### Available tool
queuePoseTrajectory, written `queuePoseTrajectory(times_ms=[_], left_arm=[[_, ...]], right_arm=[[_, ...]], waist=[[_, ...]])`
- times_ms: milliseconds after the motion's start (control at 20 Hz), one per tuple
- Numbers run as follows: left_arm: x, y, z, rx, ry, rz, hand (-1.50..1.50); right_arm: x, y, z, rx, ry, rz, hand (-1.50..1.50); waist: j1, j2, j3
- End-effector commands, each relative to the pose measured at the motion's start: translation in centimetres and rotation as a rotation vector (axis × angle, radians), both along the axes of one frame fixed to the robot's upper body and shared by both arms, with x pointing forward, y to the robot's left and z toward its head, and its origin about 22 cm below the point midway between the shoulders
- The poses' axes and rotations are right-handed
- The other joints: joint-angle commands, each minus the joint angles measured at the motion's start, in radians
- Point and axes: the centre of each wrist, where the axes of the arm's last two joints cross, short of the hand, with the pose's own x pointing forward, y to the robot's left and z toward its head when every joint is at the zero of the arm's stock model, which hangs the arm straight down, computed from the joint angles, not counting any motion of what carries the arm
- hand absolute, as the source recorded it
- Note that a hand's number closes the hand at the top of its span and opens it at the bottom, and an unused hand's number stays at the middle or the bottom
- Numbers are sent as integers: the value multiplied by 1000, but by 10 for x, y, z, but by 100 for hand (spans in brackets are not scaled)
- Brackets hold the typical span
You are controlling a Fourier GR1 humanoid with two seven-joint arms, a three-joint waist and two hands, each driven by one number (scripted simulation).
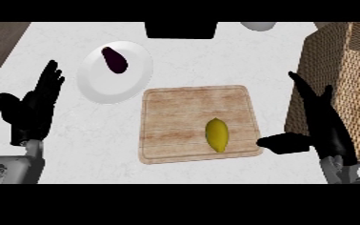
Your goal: Pick the lemon from the cutting board and place it in the basket
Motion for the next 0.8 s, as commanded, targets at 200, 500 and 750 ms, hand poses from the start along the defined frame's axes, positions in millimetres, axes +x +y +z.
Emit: queuePoseTrajectory(times_ms=[200,500,750], left_arm=[[1,-2,-2,-4,-8,-11,0],[6,-8,7,-10,-11,-26,0],[4,-16,-9,-7,-17,-44,0]], right_arm=[[-33,38,34,84,154,-152,-150],[-48,52,8,94,147,-202,-150],[-48,80,-6,98,121,-181,-150]], waist=[[-2,23,43],[19,30,48],[25,33,48]])
